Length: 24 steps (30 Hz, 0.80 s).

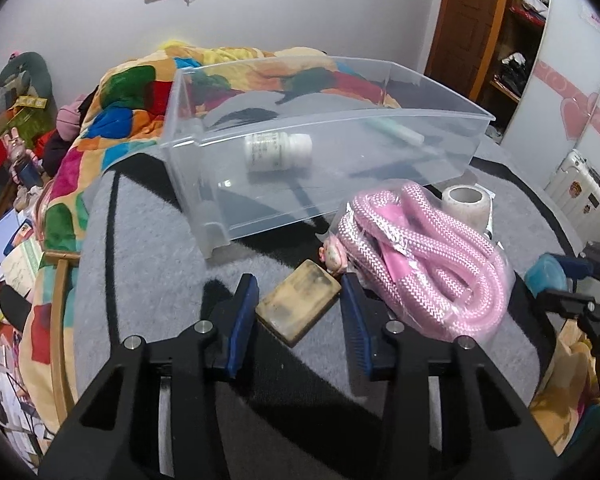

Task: Organize objects
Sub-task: 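Grasp the blue tape roll with the right tool while the left tool grasps the wooden block, then lower the tape roll and wooden block into the clear box and release both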

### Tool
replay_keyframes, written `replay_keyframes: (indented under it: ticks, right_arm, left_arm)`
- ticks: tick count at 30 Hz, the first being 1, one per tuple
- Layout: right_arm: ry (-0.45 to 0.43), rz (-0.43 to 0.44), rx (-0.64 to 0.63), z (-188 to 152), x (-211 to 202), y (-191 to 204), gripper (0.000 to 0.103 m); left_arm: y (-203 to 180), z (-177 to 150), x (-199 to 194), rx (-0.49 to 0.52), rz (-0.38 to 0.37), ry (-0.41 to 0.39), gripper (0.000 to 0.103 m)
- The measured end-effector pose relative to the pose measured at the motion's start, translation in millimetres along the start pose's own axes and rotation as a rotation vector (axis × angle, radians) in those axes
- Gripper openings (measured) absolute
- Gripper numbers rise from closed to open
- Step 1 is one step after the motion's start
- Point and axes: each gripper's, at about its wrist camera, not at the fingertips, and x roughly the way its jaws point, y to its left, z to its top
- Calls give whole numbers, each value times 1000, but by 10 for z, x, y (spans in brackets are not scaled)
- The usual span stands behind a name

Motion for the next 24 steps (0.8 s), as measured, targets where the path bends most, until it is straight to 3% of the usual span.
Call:
replay_keyframes:
  ticks: [7,15,24]
  right_arm:
    - [-65,-31,14,213,-98,-50,36]
    - [-191,-70,9,693,-260,-98,36]
    - [-255,-98,-5,1215,-166,-34,36]
  left_arm:
    - [106,53,-300,-52,20,-73,43]
    - [181,329,-687,-89,37,-202,43]
    - [200,633,-661,-104,57,-243,43]
